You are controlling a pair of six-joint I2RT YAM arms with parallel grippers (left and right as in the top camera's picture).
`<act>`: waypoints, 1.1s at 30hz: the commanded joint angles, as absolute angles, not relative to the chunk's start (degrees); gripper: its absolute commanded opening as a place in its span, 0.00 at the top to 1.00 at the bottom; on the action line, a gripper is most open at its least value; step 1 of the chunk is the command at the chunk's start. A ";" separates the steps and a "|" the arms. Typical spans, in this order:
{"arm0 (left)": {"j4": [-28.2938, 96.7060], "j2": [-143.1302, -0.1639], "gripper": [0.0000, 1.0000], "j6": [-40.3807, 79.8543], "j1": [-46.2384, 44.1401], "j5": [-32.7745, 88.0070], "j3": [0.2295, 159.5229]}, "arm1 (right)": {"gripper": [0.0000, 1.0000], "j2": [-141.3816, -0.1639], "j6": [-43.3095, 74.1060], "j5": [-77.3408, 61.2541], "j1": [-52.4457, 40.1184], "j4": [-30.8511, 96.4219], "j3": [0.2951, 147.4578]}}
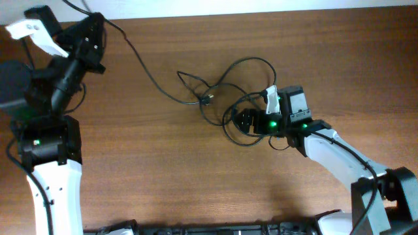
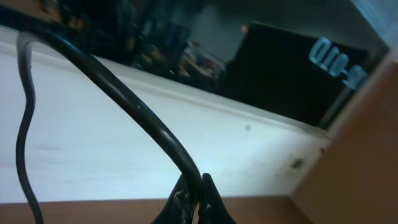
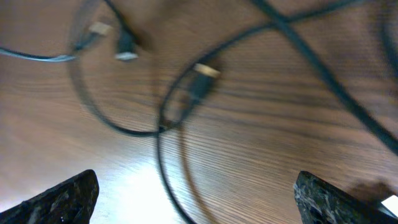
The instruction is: Untangle cables
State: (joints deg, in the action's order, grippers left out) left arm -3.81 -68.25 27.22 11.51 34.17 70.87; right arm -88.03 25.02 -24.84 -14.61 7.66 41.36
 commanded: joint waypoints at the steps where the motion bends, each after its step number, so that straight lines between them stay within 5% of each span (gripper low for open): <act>1: -0.73 -68.29 1.00 23.07 14.09 30.02 77.45 | 0.01 -90.13 24.21 -21.15 -15.09 9.39 41.47; 10: 19.55 -72.42 1.00 16.97 14.24 34.72 89.23 | 0.01 -90.83 23.44 -32.42 -18.55 -0.58 41.47; 15: 24.14 -76.42 1.00 15.42 12.19 34.70 89.23 | 0.01 -92.84 16.73 -13.50 -29.36 -7.35 41.47; 22: 23.35 -83.31 1.00 10.35 12.14 34.72 89.23 | 0.01 -94.15 16.73 -8.32 -36.88 -7.40 41.47; 33: 23.09 -86.46 1.00 8.84 6.90 33.98 89.23 | 0.01 -94.13 24.51 -8.32 -33.65 -11.40 41.47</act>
State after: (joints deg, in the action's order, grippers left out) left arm 23.18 -86.76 11.68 9.43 34.06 88.82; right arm -93.93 21.23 -9.47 -36.07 -10.70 41.36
